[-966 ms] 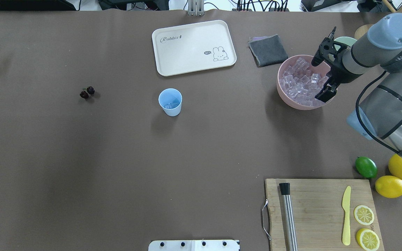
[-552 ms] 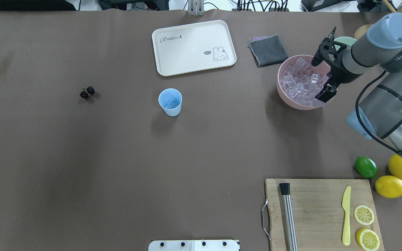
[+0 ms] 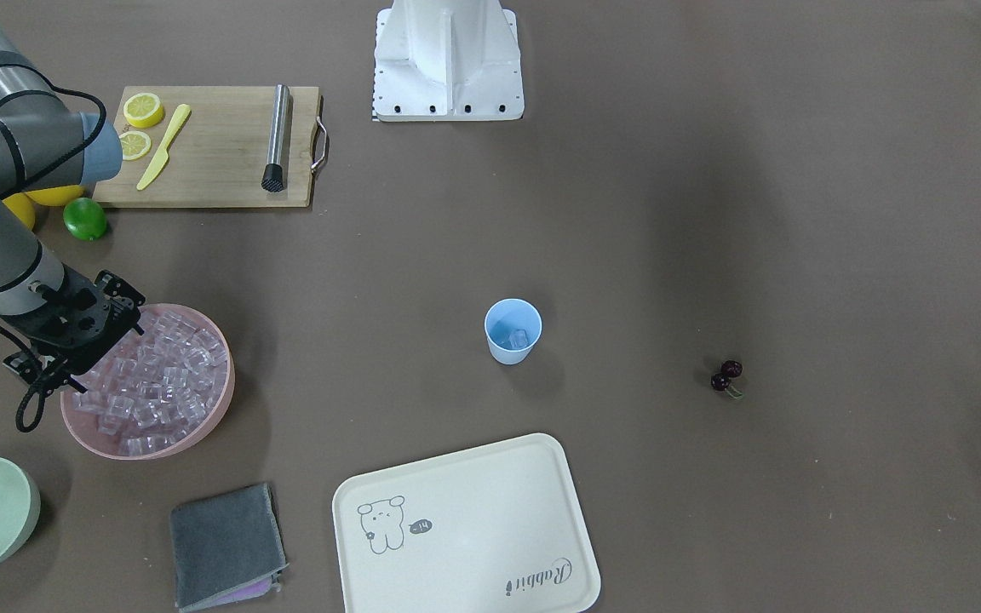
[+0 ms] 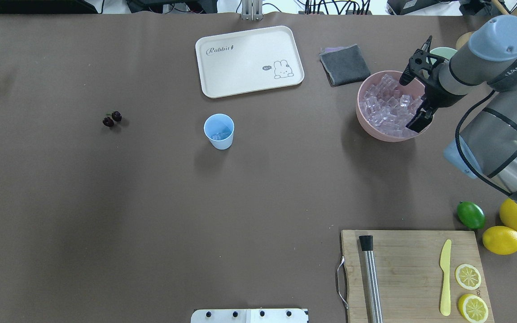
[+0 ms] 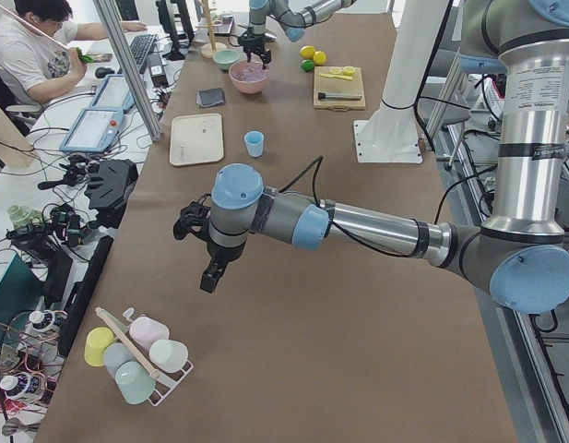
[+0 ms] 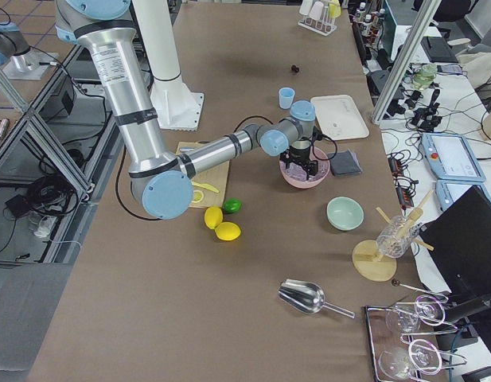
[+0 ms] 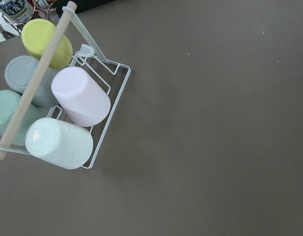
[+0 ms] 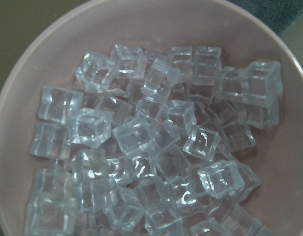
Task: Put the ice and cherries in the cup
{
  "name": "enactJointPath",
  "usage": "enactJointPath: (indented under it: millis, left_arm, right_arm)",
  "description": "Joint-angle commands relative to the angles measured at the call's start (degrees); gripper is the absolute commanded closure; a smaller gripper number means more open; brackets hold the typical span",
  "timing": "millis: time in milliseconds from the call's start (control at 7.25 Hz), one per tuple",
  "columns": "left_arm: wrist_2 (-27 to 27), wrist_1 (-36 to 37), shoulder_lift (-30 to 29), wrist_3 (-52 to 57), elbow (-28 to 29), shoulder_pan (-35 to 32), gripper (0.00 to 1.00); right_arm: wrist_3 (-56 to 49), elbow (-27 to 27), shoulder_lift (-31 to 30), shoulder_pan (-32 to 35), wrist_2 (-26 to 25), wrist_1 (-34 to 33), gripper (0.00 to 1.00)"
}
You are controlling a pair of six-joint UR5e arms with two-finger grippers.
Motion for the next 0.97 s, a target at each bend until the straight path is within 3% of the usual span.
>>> enactJointPath:
  millis: [0,828]
  left_arm:
    - [0.0,0.0,0.06,-0.02,0.01,-0.06,0.02]
    - [0.0,-0.35,0.06,-0.11,0.01,-0.06,0.02]
  right_arm:
    - [0.0,0.2,0.03,0.0,-0.09,-0.11,0.06]
    - [0.0,-0.42,0.03,-0.09,-0.71,-0.11,0.02]
